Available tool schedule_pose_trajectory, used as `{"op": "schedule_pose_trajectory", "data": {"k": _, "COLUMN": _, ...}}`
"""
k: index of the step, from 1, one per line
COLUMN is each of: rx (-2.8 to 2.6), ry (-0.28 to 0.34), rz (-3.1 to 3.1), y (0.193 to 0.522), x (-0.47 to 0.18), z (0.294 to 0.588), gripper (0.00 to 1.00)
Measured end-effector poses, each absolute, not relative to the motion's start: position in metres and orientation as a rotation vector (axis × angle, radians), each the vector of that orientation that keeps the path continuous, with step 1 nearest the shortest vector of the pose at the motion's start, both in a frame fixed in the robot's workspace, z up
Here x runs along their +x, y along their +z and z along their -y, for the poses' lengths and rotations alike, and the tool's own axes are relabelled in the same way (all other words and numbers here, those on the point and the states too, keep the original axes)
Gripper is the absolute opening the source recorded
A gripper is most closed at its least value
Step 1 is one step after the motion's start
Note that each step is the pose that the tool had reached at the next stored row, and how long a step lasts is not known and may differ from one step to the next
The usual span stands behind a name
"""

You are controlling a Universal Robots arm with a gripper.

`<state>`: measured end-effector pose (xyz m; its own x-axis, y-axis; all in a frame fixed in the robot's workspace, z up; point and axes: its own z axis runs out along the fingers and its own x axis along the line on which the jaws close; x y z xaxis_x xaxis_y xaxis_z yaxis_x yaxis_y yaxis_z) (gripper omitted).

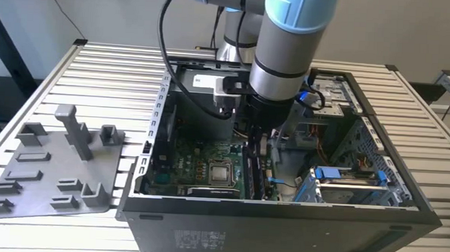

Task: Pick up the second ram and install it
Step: 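Press down the second ram until it locks into place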

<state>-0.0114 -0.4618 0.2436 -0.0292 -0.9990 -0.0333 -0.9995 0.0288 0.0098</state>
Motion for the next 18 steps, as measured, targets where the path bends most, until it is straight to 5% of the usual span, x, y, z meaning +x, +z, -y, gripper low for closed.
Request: {"op": "schedule_pose_trajectory", "data": {"k": 18, "rx": -2.178, "ry": 0.050, "rz": -2.242, "y": 0.231, "x": -0.010, "z": 0.475, "gripper": 0.11}}
